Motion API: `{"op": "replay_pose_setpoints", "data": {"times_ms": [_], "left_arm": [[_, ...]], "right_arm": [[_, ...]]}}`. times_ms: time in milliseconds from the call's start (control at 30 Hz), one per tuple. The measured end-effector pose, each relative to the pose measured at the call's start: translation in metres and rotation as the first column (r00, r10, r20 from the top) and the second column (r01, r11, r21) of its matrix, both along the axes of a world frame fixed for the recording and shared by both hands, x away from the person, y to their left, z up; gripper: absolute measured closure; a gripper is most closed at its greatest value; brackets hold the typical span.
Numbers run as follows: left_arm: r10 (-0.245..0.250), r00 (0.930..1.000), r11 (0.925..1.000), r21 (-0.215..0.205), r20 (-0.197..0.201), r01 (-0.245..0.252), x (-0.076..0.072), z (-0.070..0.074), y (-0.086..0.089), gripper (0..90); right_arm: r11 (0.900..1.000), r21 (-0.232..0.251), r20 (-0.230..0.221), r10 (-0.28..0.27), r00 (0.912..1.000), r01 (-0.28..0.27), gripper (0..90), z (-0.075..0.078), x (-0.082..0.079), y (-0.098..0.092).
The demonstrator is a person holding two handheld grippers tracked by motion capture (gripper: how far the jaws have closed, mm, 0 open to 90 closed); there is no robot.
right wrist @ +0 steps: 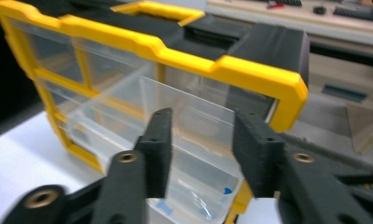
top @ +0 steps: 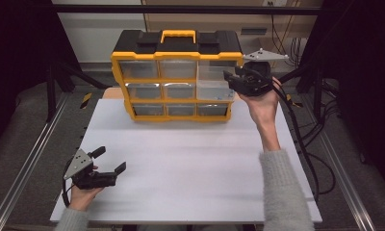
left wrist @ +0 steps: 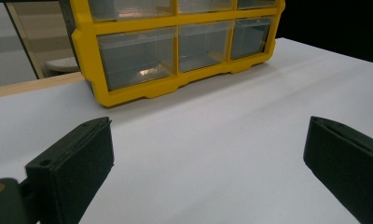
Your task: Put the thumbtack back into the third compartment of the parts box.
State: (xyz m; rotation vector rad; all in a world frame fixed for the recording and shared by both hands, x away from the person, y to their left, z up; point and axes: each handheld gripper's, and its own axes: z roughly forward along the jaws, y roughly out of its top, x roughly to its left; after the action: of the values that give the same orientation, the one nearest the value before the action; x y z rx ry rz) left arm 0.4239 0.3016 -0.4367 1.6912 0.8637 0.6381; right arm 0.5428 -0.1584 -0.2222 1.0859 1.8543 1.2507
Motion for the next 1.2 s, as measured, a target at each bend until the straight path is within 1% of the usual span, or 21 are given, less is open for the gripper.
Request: {"op": "replay_pose_setpoints", "data": {"times_ms": [100,167,233,300,433,533,833,900,1000,1167,1200], "left_arm": [[0.0,1.0,1.0,-0.001,0.002,0.0,0.0,0.0,0.0,1.2],[0.0,1.0,1.0,-0.002,0.001,0.0,0.0,0.0,0.0,1.2],[0.0,1.0,1.0,-0.002,0.0,0.0,0.0,0.0,0.0,1.2],[-0.001,1.0,1.0,-0.001,0.001,0.001,0.0,0.0,0.0,1.2],[-0.001,1.0,1.0,-0.004,0.0,0.001,0.0,0.0,0.0,1.1],[-0.004,1.0,1.0,-0.003,0.0,0.004,0.0,0.0,0.0,1.1],[-0.004,1.0,1.0,-0.006,-0.001,0.004,0.0,0.0,0.0,1.1],[-0.006,1.0,1.0,-0.003,0.003,0.006,0.0,0.0,0.0,1.1],[-0.005,1.0,1.0,-0.002,0.003,0.005,0.0,0.0,0.0,1.1],[-0.005,1.0,1.0,-0.004,0.003,0.005,0.0,0.0,0.0,1.1],[-0.005,1.0,1.0,-0.003,0.002,0.005,0.0,0.0,0.0,1.1]], "right_arm": [[1.0,0.015,0.031,0.018,0.9993,-0.019,45.8,0.001,-0.012,0.0],[0.999,0.026,0.048,0.021,0.9986,-0.022,39.3,0.001,-0.018,0.0],[0.999,0.04,0.06,0.03,0.9978,-0.033,35.3,-0.001,-0.023,-0.001],[0.998,0.057,0.062,0.035,0.9974,-0.038,29.6,-0.003,-0.027,-0.003],[0.996,0.067,0.072,0.047,0.9963,-0.052,24.4,-0.009,-0.034,-0.004],[0.996,0.068,0.071,0.047,0.9963,-0.052,19.3,-0.014,-0.04,-0.005],[0.996,0.072,0.08,0.05,0.9955,-0.055,10.8,-0.026,-0.057,-0.008],[0.996,0.08,0.073,0.044,0.9964,-0.05,9.7,-0.029,-0.059,-0.009],[0.996,0.071,0.064,0.039,0.9972,-0.044,7.8,-0.035,-0.062,-0.011],[0.996,0.088,0.059,0.027,0.9979,-0.032,6.4,-0.045,-0.067,-0.015],[0.996,0.084,0.059,0.024,0.998,-0.029,6.1,-0.047,-0.067,-0.015]]}}
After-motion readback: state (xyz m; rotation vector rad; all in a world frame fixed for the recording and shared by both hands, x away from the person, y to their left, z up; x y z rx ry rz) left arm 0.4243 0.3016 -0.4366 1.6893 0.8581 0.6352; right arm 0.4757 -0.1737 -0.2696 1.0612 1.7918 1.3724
